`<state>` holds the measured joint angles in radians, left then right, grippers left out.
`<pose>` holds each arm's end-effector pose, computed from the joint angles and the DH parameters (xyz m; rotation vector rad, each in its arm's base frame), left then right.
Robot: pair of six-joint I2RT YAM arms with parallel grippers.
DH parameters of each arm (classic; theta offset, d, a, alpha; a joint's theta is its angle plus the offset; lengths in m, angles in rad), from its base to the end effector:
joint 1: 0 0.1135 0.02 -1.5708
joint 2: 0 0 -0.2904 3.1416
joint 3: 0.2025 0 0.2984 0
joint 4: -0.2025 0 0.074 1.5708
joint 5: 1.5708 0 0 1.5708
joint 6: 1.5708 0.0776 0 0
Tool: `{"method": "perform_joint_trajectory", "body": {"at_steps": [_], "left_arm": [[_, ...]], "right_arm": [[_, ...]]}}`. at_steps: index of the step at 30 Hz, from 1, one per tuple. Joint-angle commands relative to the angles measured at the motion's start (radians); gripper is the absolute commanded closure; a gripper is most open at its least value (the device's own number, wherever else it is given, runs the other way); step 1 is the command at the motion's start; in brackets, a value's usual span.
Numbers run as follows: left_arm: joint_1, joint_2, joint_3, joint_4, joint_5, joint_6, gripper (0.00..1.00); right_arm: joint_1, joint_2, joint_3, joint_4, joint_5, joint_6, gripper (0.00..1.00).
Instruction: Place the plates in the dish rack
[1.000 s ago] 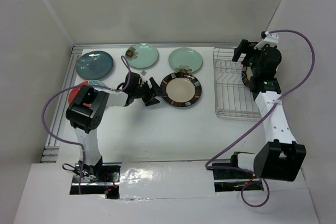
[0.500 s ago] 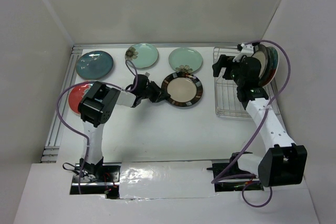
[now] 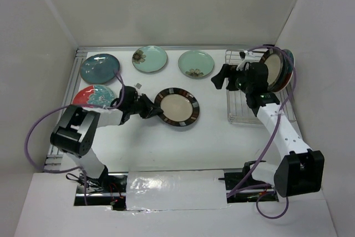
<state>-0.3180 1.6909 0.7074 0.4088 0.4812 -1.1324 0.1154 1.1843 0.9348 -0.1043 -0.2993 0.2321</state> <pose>0.3560 -0.1550 0.1141 -0.6495 2.3057 -1.2924 0.3426 0.0627 0.3171 -0.0899 1.9408 0.5197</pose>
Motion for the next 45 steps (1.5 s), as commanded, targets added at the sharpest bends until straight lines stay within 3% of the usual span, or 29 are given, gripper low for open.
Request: {"method": "perform_joint_trajectory", "body": {"at_steps": [1, 10, 15, 20, 23, 24, 27, 28, 29, 30, 33, 34, 36, 37, 39, 45], "left_arm": [[0.042, -0.149, 0.001, 0.097, 0.161, 0.054, 1.00], [0.123, -0.451, -0.040, 0.097, 0.339, 0.095, 1.00], [0.132, -0.494, -0.068, 0.205, 0.401, 0.074, 1.00], [0.132, -0.470, -0.057, 0.214, 0.428, 0.074, 1.00], [0.132, -0.448, -0.036, 0.226, 0.438, 0.085, 1.00], [0.132, -0.448, -0.022, 0.226, 0.438, 0.098, 1.00], [0.123, -0.439, 0.003, 0.164, 0.416, 0.143, 1.00], [0.123, -0.439, 0.023, 0.138, 0.402, 0.158, 0.98], [0.123, -0.439, 0.033, 0.107, 0.393, 0.195, 0.94], [0.123, -0.439, 0.044, 0.076, 0.384, 0.215, 0.80], [0.123, -0.461, 0.082, -0.078, 0.321, 0.308, 0.47], [0.123, -0.461, 0.107, -0.175, 0.272, 0.336, 0.30], [0.123, -0.461, 0.132, -0.272, 0.228, 0.414, 0.13], [0.132, -0.461, 0.141, -0.315, 0.203, 0.434, 0.01], [0.145, -0.461, 0.153, -0.416, 0.140, 0.482, 0.00], [0.166, -0.470, 0.181, -0.640, -0.099, 0.562, 0.00]], "right_arm": [[0.007, 0.050, 0.021, -0.031, -0.171, 0.039, 0.02], [0.062, 0.126, 0.012, 0.072, -0.405, 0.124, 0.02], [0.095, 0.172, 0.022, 0.141, -0.471, 0.173, 0.04], [0.164, 0.190, 0.032, 0.163, -0.503, 0.191, 0.09], [0.196, 0.224, 0.056, 0.163, -0.535, 0.191, 0.28], [0.196, 0.233, 0.056, 0.163, -0.546, 0.191, 0.46], [0.224, 0.256, 0.068, 0.152, -0.570, 0.182, 0.69], [0.224, 0.265, 0.078, 0.143, -0.570, 0.182, 0.81], [0.224, 0.265, 0.088, 0.143, -0.570, 0.171, 0.89], [0.224, 0.265, 0.097, 0.120, -0.570, 0.159, 0.98], [0.210, 0.265, 0.146, 0.069, -0.541, 0.125, 1.00], [0.195, 0.265, 0.168, 0.042, -0.509, 0.106, 1.00], [0.170, 0.265, 0.254, -0.052, -0.427, 0.038, 1.00], [0.170, 0.256, 0.283, -0.076, -0.396, 0.017, 1.00], [0.129, 0.244, 0.372, -0.132, -0.327, -0.036, 1.00], [0.061, 0.146, 0.501, -0.128, 0.081, -0.199, 1.00]]}}
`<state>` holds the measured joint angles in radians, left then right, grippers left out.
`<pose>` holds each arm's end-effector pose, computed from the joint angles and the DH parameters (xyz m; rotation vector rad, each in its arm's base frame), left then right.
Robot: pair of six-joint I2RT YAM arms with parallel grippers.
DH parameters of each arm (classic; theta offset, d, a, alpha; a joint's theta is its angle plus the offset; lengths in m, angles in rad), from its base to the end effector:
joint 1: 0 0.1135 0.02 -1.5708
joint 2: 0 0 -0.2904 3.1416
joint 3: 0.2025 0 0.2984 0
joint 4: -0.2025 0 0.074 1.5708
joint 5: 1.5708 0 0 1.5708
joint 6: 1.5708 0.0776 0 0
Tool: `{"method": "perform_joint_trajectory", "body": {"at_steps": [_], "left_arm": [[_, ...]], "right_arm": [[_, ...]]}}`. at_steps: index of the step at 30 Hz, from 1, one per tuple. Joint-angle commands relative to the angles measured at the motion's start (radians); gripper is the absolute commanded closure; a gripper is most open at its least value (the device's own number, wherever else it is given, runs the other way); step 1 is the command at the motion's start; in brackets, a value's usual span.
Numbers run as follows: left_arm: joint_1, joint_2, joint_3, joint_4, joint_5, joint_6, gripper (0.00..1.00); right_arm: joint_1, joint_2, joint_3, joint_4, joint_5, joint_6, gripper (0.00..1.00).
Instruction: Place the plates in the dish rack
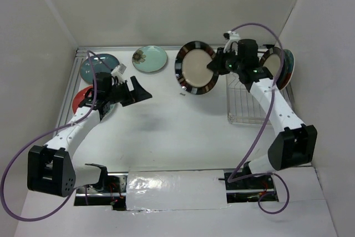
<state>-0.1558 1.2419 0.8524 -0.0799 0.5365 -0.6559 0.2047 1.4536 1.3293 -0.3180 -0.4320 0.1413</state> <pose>0.3345 -0.0927 0.2692 -0.1765 2.1262 -1.0413 0.3989 0.1160 0.3634 -0.3428 2.0008 0.6536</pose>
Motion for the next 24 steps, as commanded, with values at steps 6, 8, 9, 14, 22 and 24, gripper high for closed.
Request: {"method": "perform_joint_trajectory", "body": {"at_steps": [6, 8, 9, 14, 22, 24], "left_arm": [[0.024, -0.041, 0.017, -0.231, -0.256, 0.119, 0.00], [0.024, -0.041, 0.008, -0.231, -0.265, 0.119, 0.00], [0.024, -0.041, 0.008, -0.231, -0.265, 0.119, 0.00], [0.033, -0.022, -0.003, -0.213, -0.244, 0.110, 0.00], [0.033, -0.013, -0.012, -0.204, -0.244, 0.110, 0.00], [0.033, -0.013, -0.012, -0.204, -0.244, 0.110, 0.00]], "right_arm": [[-0.074, -0.234, 0.015, 0.297, 0.646, -0.343, 1.00], [-0.100, -0.257, -0.005, 0.339, 0.711, -0.394, 1.00], [-0.114, -0.257, -0.034, 0.390, 0.728, -0.416, 1.00], [-0.237, -0.242, -0.073, 0.454, 0.751, -0.488, 1.00], [-0.376, -0.184, -0.140, 0.523, 0.662, -0.465, 1.00], [-0.409, -0.156, -0.150, 0.524, 0.626, -0.451, 1.00]]}}
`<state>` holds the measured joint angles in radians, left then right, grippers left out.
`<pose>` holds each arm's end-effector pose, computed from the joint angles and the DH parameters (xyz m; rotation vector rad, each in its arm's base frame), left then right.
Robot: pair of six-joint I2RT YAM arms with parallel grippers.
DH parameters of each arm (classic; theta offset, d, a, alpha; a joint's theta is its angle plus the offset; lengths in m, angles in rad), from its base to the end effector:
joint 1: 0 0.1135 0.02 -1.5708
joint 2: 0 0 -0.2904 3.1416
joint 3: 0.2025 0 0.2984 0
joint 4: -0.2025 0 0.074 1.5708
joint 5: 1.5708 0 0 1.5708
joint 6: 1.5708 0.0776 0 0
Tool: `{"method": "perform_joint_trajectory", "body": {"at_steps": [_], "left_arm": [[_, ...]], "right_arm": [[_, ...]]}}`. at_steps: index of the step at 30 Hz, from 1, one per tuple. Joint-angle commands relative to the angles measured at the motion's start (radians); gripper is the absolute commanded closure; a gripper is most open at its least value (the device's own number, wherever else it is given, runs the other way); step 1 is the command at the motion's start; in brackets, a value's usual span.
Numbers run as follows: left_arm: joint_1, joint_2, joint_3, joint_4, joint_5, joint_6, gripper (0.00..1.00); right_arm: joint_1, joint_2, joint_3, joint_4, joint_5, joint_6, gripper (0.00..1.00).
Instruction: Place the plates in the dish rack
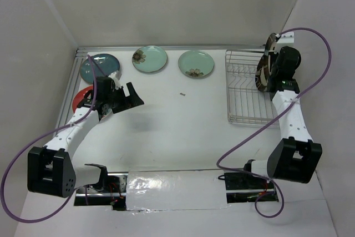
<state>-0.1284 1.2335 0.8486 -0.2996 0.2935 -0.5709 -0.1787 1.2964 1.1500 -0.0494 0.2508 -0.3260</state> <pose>0.3266 -0.0648 0.2397 -0.3490 2.2906 -0.6968 0.3760 -0.0875 0.3807 0.0530 1.7969 -0.5849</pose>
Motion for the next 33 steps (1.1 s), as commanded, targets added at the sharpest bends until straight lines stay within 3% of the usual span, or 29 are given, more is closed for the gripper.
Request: {"method": "perform_joint_trajectory", "body": {"at_steps": [1, 13, 23, 26, 29, 30, 33], "left_arm": [[0.006, 0.006, -0.008, 0.016, -0.001, 0.025, 0.00], [0.006, 0.024, -0.017, 0.025, -0.001, 0.016, 0.00], [0.041, 0.024, 0.004, -0.016, -0.091, 0.006, 0.00], [0.078, 0.046, 0.043, -0.055, -0.138, -0.004, 0.00], [0.102, 0.090, 0.096, -0.091, -0.171, -0.004, 0.00], [0.117, 0.128, 0.130, -0.102, -0.184, -0.004, 0.00], [0.141, 0.185, 0.179, -0.138, -0.237, -0.004, 0.00]], "right_arm": [[-0.025, 0.010, 0.030, 0.255, -0.058, 0.025, 1.00], [-0.067, 0.118, -0.004, 0.316, -0.084, 0.059, 1.00], [-0.067, 0.219, -0.013, 0.335, -0.097, 0.128, 0.97], [-0.067, 0.230, 0.010, 0.303, -0.120, 0.159, 0.85], [-0.056, 0.230, 0.059, 0.247, -0.140, 0.183, 0.60], [-0.056, 0.221, 0.071, 0.231, -0.140, 0.183, 0.46], [-0.033, 0.196, 0.109, 0.165, -0.140, 0.228, 0.34]]}}
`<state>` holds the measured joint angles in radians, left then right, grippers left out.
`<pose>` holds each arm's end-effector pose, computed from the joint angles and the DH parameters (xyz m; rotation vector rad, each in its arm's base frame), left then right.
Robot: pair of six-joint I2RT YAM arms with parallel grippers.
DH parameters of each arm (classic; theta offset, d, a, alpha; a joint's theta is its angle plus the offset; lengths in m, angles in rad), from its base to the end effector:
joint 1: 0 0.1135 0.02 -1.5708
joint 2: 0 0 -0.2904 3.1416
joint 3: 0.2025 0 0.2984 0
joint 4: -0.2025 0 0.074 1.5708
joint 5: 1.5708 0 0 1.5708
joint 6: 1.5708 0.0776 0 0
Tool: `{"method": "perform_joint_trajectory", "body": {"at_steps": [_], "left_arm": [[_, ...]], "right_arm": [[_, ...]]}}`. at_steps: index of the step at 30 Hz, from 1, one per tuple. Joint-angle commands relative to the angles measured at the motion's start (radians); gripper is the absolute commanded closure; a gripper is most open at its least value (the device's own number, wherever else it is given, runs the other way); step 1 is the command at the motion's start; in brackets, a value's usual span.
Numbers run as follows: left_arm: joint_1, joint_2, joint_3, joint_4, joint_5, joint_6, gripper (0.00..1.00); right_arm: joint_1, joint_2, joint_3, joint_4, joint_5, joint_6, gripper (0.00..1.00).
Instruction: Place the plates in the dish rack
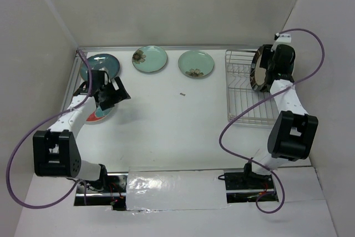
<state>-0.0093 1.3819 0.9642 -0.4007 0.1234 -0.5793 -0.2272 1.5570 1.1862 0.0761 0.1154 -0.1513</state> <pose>0.3601 -0.0129 0.2248 -0.6245 2.3418 -0.4209 0.4410 -0.1111 0.3100 0.1517 1.8737 -0.3685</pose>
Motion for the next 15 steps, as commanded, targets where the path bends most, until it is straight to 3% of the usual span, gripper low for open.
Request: {"method": "perform_joint_trajectory", "body": {"at_steps": [1, 7, 15], "left_arm": [[0.034, 0.070, 0.089, -0.053, -0.100, 0.004, 0.00], [0.072, 0.189, 0.171, -0.098, -0.217, 0.041, 0.00], [0.091, 0.402, 0.237, -0.086, -0.176, 0.079, 0.00]], "right_arm": [[0.025, -0.064, 0.084, 0.004, -0.017, 0.067, 0.32], [0.101, -0.101, 0.144, -0.084, -0.103, 0.163, 0.29], [0.249, -0.161, 0.058, -0.056, -0.145, 0.220, 0.27]]}}
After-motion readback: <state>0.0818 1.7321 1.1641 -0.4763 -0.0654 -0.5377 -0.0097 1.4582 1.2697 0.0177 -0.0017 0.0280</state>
